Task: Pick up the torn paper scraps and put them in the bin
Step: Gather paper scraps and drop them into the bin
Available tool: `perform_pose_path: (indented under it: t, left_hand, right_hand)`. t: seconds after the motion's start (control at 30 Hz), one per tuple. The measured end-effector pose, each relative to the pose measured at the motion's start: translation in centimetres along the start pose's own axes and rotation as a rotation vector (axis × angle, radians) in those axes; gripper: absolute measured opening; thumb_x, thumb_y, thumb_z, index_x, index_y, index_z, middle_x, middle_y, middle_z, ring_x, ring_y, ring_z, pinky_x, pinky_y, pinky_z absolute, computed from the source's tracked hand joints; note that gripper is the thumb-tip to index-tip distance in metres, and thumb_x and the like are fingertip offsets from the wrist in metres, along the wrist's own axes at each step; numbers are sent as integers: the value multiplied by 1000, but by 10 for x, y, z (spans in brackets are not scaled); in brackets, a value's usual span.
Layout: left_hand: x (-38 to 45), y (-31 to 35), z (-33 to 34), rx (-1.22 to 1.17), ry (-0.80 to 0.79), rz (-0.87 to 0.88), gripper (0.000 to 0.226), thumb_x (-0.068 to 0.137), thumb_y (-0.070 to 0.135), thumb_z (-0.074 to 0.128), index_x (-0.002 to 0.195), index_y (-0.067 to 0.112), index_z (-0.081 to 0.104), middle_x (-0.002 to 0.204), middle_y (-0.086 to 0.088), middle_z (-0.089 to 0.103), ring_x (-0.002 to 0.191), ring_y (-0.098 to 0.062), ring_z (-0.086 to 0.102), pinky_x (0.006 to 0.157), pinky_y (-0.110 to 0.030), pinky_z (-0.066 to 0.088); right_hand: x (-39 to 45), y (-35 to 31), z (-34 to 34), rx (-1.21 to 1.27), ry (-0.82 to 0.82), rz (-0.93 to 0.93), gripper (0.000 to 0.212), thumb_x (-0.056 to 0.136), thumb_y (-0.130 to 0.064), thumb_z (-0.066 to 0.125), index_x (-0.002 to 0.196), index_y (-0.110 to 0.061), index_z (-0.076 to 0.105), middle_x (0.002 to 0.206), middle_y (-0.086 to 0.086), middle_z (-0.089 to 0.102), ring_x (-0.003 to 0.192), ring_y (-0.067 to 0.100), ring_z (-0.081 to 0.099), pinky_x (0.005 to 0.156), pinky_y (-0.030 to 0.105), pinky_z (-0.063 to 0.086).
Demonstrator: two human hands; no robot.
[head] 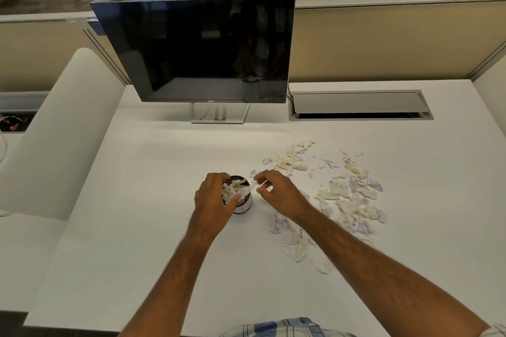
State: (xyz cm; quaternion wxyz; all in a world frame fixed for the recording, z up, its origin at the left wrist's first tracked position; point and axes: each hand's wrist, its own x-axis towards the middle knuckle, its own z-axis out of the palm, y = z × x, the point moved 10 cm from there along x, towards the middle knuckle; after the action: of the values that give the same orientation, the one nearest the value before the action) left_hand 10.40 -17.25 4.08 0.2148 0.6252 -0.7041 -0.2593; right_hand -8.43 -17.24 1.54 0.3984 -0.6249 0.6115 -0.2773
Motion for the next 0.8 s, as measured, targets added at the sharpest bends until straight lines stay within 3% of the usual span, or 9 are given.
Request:
perform_pose_path:
  t: [0.17, 0.3, 0.4, 0.6, 0.7, 0.8]
  left_hand:
    - [-9, 9, 1, 174, -14, 194, 32, 90, 41, 69, 120, 32, 65, 122, 15, 63, 122, -18, 52, 101, -42, 40]
    - [-18, 9, 24, 394, -132, 310, 51, 92, 68, 42, 128, 38, 64, 134, 18, 62, 142, -18, 40, 119, -50, 18]
    - [-20, 2, 36, 470, -197, 303, 57, 92, 74, 38, 131, 38, 60, 136, 19, 61, 149, -19, 31, 123, -58, 5]
    - [-14, 17, 5, 420, 40, 291, 44, 91, 62, 50, 107, 25, 67, 112, 8, 67, 119, -20, 56, 117, -51, 26]
    - [-14, 29, -6, 312, 86, 283, 27, 90, 48, 62, 104, 25, 63, 107, 9, 60, 107, -19, 55, 103, -37, 35]
    - [-20, 47, -4, 177, 56, 286, 22, 91, 30, 70, 109, 22, 62, 112, 7, 57, 108, -17, 50, 91, -30, 42]
  right_hand:
    - [1, -18, 19, -90, -94, -133, 19, 96, -15, 64, 114, -17, 72, 109, -3, 67, 97, 8, 63, 87, 23, 49]
    - [-4, -31, 38, -258, -183, -266, 28, 100, -14, 58, 125, -19, 69, 123, -1, 65, 117, 16, 51, 100, 31, 44]
    - [-5, -32, 39, -274, -169, -289, 28, 100, -14, 58, 126, -18, 68, 127, 1, 59, 121, 19, 47, 101, 28, 40]
    - [-11, -14, 8, -157, -56, -209, 29, 98, -14, 61, 124, -25, 63, 116, -6, 52, 110, 8, 45, 92, 19, 39]
    - [-20, 5, -13, -156, -9, -151, 26, 98, -15, 61, 122, -24, 64, 115, -5, 54, 99, 7, 48, 85, 13, 36]
    - [-34, 30, -35, -168, 26, -92, 23, 97, -15, 62, 118, -25, 64, 111, -7, 54, 94, 9, 52, 84, 19, 41]
